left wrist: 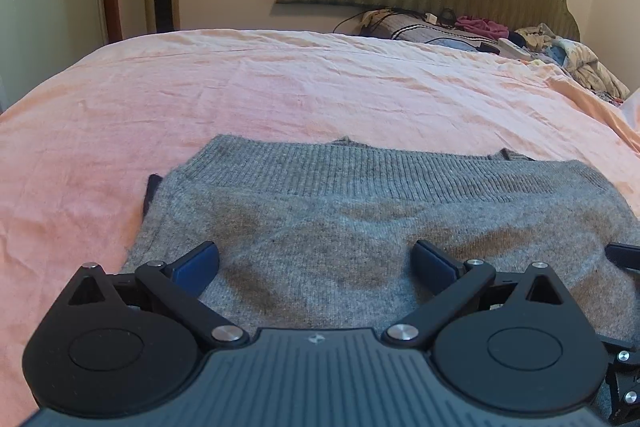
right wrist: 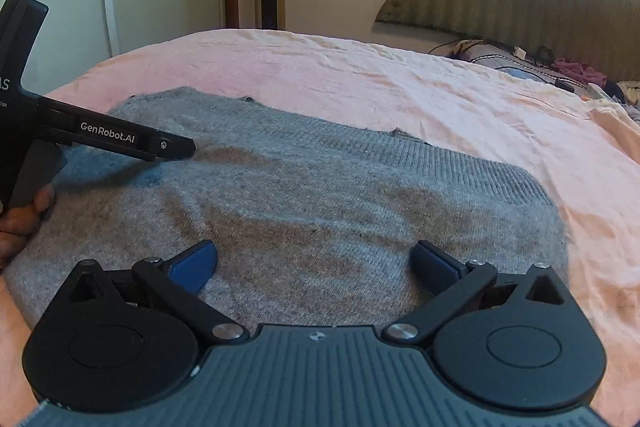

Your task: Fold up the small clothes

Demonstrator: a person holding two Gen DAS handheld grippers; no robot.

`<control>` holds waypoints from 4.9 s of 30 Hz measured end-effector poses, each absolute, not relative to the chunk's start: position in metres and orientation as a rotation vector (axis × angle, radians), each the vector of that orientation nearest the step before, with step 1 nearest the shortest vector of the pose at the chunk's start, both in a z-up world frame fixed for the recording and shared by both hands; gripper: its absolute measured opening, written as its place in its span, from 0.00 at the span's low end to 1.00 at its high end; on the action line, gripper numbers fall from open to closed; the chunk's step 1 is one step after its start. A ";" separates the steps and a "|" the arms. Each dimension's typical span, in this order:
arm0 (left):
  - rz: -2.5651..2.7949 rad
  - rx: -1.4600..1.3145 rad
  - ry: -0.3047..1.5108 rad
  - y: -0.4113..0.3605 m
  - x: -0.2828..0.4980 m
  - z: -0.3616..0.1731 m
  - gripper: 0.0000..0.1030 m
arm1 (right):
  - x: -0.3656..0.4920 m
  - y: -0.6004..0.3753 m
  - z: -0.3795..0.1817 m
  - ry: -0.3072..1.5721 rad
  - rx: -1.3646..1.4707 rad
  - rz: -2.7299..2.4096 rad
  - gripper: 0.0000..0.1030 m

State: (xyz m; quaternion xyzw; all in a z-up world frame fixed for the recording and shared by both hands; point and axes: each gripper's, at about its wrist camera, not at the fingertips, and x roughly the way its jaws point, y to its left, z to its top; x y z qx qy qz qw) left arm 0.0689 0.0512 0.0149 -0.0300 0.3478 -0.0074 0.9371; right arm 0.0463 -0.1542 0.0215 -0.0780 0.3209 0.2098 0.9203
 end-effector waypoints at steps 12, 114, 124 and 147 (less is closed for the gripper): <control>-0.073 -0.034 0.727 0.061 0.030 0.013 1.00 | 0.042 -0.153 0.021 0.666 -0.184 0.427 1.00; 0.132 -0.859 0.624 0.143 -0.065 0.001 0.36 | 0.108 -0.079 0.063 1.172 0.807 0.936 1.00; -0.016 0.082 0.373 0.006 -0.078 0.048 0.05 | 0.126 -0.083 0.074 1.163 0.716 0.915 1.00; -0.419 0.432 0.306 -0.142 -0.074 0.051 0.05 | 0.169 -0.205 0.104 0.958 0.291 0.780 0.19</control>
